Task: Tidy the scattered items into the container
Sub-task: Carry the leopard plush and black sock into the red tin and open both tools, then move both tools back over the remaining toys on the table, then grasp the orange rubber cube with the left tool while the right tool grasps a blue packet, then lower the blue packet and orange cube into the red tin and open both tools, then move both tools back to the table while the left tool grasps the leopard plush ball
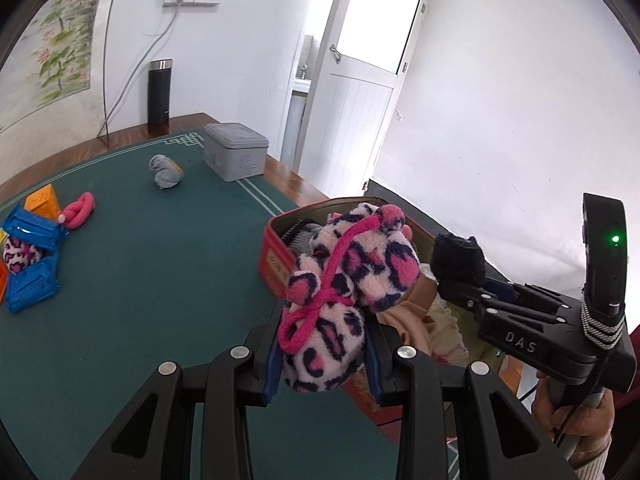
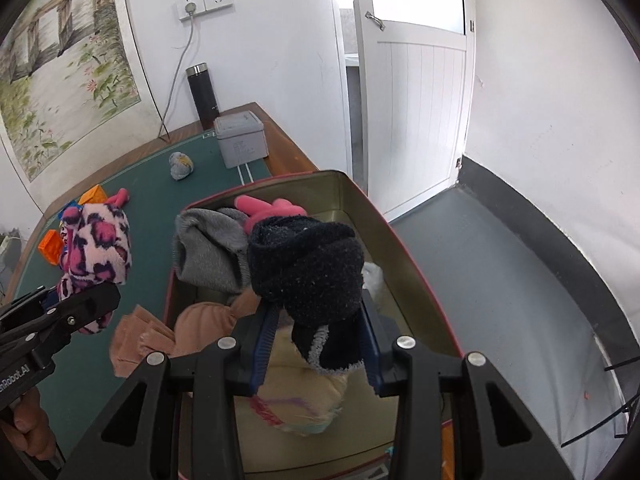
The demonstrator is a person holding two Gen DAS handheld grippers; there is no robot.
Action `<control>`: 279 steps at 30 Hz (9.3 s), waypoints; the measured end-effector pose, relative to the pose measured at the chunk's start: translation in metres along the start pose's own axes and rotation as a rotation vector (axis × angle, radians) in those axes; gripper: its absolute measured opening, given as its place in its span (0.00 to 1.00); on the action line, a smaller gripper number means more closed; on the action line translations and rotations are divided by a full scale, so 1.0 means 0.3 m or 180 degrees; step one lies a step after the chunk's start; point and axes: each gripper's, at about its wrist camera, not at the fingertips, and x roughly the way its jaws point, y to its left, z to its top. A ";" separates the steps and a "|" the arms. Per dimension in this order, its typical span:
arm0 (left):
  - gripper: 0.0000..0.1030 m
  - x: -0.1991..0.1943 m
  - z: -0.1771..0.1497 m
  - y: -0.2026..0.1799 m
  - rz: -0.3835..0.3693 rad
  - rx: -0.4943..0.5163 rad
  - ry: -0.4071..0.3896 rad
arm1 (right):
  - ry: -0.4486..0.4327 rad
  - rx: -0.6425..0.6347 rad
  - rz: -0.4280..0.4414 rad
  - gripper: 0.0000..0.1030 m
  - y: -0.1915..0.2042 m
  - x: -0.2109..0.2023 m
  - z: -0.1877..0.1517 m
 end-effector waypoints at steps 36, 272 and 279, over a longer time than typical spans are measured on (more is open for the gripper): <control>0.76 0.057 0.106 -0.006 0.0086 -0.0037 -0.0046 | -0.0083 -0.0377 -0.0095 0.59 0.052 -0.046 -0.016; 0.82 -0.180 -0.050 0.415 0.0624 -0.0506 -0.0165 | -0.0227 -0.0546 0.0306 0.76 0.495 0.057 0.202; 0.82 -0.202 -0.030 0.724 0.1010 -0.0921 -0.0227 | -0.0012 -0.0353 0.0461 0.76 0.656 0.207 0.250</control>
